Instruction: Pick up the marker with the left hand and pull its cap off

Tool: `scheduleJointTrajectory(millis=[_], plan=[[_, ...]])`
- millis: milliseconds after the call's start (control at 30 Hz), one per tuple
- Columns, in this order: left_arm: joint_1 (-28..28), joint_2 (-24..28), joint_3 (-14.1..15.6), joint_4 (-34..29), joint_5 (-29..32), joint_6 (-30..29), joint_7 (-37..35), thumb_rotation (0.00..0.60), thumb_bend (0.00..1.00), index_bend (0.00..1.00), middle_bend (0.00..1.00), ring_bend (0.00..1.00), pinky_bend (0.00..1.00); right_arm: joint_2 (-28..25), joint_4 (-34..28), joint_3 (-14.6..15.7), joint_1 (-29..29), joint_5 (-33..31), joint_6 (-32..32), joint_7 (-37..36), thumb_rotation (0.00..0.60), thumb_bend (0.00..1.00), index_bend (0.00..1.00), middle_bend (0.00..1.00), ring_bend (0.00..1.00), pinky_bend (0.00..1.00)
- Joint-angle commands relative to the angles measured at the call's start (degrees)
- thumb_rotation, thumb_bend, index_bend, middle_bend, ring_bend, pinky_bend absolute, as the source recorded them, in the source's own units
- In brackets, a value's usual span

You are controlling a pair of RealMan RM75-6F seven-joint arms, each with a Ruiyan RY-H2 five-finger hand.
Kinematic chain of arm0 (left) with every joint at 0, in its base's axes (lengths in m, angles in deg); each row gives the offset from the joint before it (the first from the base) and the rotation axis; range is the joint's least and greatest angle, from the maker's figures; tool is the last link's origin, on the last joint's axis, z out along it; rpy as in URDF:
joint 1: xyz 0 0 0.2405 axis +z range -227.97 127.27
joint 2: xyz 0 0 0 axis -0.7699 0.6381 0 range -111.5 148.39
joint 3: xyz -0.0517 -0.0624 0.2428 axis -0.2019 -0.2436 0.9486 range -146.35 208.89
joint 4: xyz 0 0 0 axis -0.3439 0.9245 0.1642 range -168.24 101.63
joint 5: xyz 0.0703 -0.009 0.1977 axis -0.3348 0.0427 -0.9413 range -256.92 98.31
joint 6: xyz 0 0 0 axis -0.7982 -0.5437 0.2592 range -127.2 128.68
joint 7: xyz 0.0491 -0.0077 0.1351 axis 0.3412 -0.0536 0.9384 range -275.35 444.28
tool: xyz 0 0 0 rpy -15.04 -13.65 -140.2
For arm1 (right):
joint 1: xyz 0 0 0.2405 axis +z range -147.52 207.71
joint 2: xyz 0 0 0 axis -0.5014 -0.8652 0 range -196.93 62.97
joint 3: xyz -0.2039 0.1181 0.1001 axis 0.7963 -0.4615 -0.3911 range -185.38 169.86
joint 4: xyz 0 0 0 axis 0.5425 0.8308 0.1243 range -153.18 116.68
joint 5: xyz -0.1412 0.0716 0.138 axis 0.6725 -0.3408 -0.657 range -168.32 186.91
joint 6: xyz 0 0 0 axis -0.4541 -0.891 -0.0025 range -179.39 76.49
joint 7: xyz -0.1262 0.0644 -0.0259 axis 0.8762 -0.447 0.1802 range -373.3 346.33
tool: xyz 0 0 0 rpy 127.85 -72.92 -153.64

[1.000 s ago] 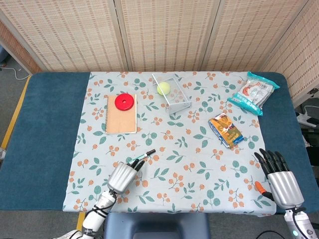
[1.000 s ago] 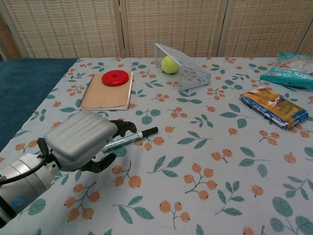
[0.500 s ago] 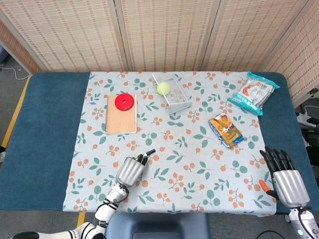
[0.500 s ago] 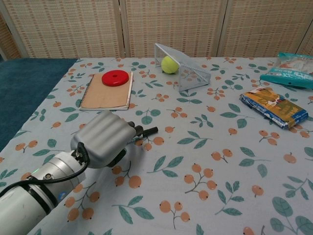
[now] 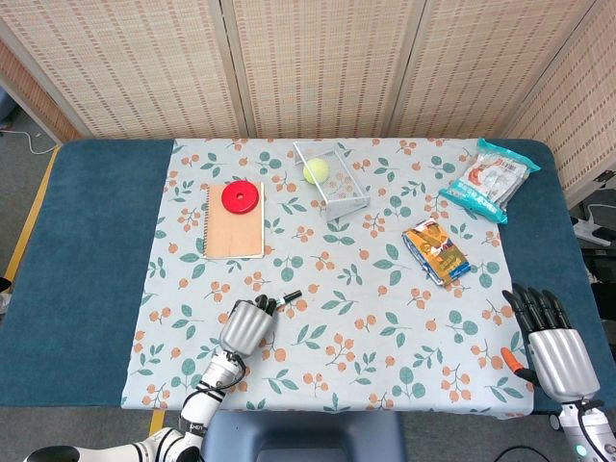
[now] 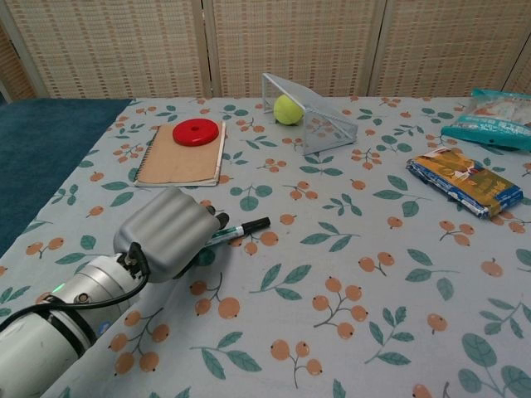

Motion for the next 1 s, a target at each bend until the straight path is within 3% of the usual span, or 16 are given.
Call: scheduleJointTrajectory(millis=[33,367,700,1000], plan=[[0.0,0.4,0.0,-0.4,0.6,-0.1,1.0,0.6,0.43,0.3,0.37,0.73,0.91,0.0,-0.1,0.1,0.0,0.0,0.1,0.1,0.6,0.18,0.0,0.0,0.0,0.0],[0.3,1.5,0.2,-3.2,4.3,-0.2,8.0,0.6,0.43,0.32,0.39,0.73,0.91,-0.1,-0.3,0.0,-0.1,0.0,0.1,0.3,0.6,0.18,0.0,0.0,0.0,0.0],[-0.2,1.8,1.3,-4.0,4.8,-1.2,9.6,0.6,0.43,0.37,0.45,0.73,0.92,-0.3,-0.6,0.1,-0.3,0.3,0.1,0.2,0.6,0.18,0.0,0.0,0.0,0.0],[-0.8,1.4,1.6,-4.7,5.6,-1.4,10.8,0.6,0.43,0.31,0.41,0.74,0.93,-0.2,-0.7,0.0,-0.3,-0.1,0.4,0.6,0.6,0.18,0.0,0.0,0.0,0.0]])
